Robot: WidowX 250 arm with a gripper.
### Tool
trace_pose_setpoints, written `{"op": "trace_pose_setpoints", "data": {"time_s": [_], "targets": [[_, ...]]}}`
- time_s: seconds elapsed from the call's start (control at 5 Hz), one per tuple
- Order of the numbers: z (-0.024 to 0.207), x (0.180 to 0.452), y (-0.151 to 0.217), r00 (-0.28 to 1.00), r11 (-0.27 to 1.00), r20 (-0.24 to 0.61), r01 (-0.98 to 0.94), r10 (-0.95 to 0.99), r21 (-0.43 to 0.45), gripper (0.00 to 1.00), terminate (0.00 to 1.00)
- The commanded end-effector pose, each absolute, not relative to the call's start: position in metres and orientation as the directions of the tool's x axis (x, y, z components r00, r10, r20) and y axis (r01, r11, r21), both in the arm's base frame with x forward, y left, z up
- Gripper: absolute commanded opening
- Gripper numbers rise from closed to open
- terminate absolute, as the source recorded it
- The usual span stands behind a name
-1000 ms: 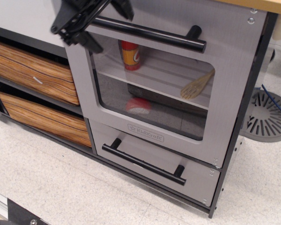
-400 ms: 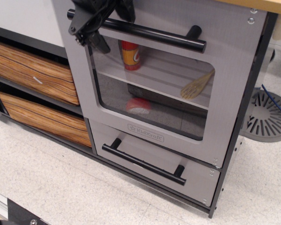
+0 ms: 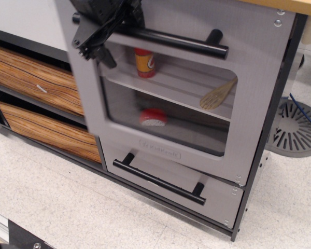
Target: Open oven
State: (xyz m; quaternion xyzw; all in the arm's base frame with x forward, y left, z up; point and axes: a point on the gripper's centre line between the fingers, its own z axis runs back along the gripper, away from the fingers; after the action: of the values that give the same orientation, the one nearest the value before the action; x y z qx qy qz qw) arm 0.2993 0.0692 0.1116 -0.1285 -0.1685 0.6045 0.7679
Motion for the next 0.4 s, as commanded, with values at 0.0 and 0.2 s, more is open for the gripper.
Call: {"op": "trace_pose_setpoints", "data": {"time_s": [0.0, 0.2], "targets": [[0.136, 0.278, 0.074, 0.295, 0.328, 0.142, -0.850, 0.945, -0.412, 1.00, 0.00], [0.159, 0.265, 0.069, 0.362, 0.367, 0.090, -0.848, 0.928, -0.382, 1.00, 0.00]]}}
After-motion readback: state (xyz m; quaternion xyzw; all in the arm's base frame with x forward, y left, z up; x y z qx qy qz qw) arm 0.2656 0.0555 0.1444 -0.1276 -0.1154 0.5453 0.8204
